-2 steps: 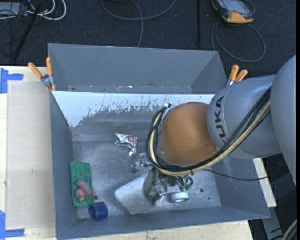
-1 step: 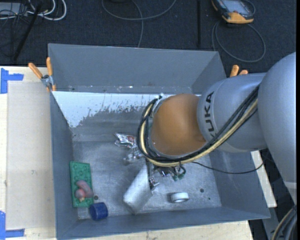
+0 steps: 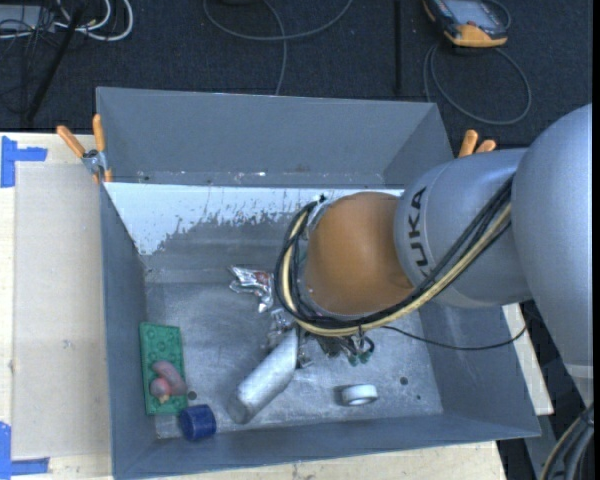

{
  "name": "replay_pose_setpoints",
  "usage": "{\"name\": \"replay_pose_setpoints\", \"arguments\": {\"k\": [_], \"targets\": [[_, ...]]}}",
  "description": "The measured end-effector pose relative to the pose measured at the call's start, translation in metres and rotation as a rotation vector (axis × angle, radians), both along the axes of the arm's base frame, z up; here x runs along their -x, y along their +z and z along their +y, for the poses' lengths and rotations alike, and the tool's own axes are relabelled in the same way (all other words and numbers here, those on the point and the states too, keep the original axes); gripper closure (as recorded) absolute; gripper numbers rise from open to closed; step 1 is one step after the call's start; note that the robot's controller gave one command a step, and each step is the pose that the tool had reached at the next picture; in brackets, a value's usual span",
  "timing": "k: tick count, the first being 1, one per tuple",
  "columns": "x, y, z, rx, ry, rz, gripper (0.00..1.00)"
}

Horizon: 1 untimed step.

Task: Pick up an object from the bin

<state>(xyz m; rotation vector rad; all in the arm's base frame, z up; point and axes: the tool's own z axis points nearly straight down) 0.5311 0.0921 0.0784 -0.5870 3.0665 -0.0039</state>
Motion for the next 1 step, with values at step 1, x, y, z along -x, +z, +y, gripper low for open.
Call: {"name": "replay_pose_setpoints", "arguments": {"k": [1], "targets": [[0.0087,0.1495,-0.002,0.001,0.059,0.012,1.0]]}}
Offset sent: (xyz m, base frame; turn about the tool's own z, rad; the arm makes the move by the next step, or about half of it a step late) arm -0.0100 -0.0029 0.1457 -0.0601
